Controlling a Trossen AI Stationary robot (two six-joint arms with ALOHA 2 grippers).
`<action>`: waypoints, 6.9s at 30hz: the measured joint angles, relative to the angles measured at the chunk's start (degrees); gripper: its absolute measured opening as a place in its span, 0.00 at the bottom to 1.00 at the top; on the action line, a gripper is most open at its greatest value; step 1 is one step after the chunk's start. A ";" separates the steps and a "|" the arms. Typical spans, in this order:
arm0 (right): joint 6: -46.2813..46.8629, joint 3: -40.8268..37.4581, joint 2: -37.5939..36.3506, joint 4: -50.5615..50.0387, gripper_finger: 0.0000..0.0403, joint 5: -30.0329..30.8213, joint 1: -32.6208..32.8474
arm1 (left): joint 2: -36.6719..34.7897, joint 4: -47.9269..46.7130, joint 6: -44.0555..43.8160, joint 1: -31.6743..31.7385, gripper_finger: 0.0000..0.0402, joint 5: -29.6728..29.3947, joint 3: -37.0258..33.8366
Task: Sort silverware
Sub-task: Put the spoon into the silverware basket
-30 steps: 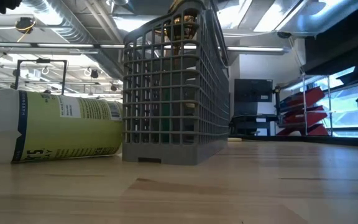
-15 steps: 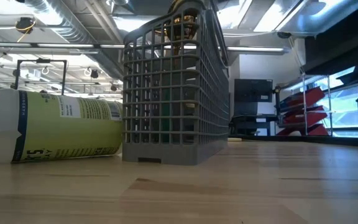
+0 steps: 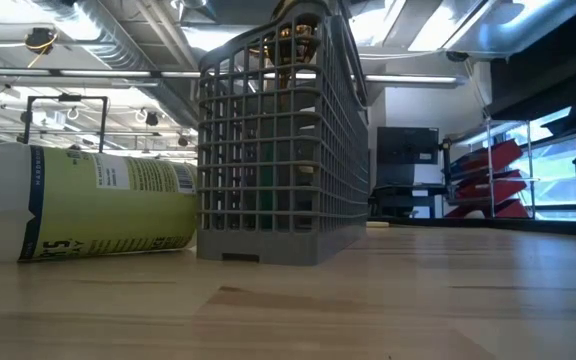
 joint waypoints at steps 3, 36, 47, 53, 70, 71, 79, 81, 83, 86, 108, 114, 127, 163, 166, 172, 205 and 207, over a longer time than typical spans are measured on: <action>0.00 0.00 0.06 0.18 0.00 0.00 -0.01 | 0.54 0.10 1.30 -0.06 0.69 -2.98 1.13; -1.53 0.00 0.06 -0.09 0.00 0.02 0.12 | 0.65 2.29 1.01 0.49 0.20 -8.93 1.18; -1.96 0.02 0.02 -0.19 0.02 -1.50 0.14 | 0.65 4.55 10.40 -1.81 0.01 -13.16 1.13; -2.61 0.00 0.07 -0.50 0.17 -2.96 0.30 | 0.36 8.04 16.97 -2.35 0.00 -18.03 1.13; -0.34 0.00 -4.58 -26.02 0.50 -3.48 7.92 | -10.87 -9.41 24.84 -2.08 0.00 -29.20 8.10; 0.48 0.00 -4.89 -28.09 0.50 -3.49 8.53 | -12.28 -15.53 21.97 -1.59 0.00 -29.23 9.88; 5.03 0.00 -6.24 -35.80 0.50 -3.52 11.63 | -18.47 -67.83 -3.89 6.33 0.00 -26.87 34.21; 5.07 0.00 -6.24 -35.84 0.50 -3.54 11.84 | -18.05 -79.96 -10.95 9.05 0.00 -20.52 41.88; 5.11 0.00 -6.24 -36.04 0.50 -4.00 11.84 | -16.98 -87.99 -14.90 12.04 0.00 -14.23 48.46; 5.13 0.00 -6.22 -36.17 0.49 -4.04 11.81 | -14.34 -94.84 -15.84 16.97 0.00 -8.25 57.83; 5.97 0.00 -6.20 -36.26 0.49 -5.64 11.79 | 11.76 -141.20 -36.06 36.78 0.00 26.85 87.18; 6.01 0.00 -6.17 -36.34 0.49 -4.88 11.77 | 13.89 -146.46 -41.85 39.38 0.00 35.27 87.18; 6.05 0.00 -6.15 -38.44 0.49 -4.92 11.77 | 15.06 -146.50 -49.50 39.77 0.00 49.02 87.14; 7.77 0.00 -6.13 -43.12 0.49 -6.52 11.77 | 29.50 -142.35 -57.87 39.72 0.02 47.55 87.01; 7.76 0.00 -6.13 -43.53 0.49 -6.52 11.77 | 29.50 -141.59 -57.84 39.77 0.05 45.61 87.01; 7.77 0.00 -6.13 -43.51 0.49 -6.53 11.77 | 29.48 -137.18 -57.81 39.71 0.14 45.04 87.01; 8.00 0.00 -6.00 -44.26 0.49 -6.05 11.79 | 7.24 -100.48 -28.54 23.24 0.21 10.57 49.89; 8.00 0.00 -6.00 -44.43 0.49 -6.08 11.79 | 3.13 -93.07 -27.66 23.32 0.21 10.36 43.33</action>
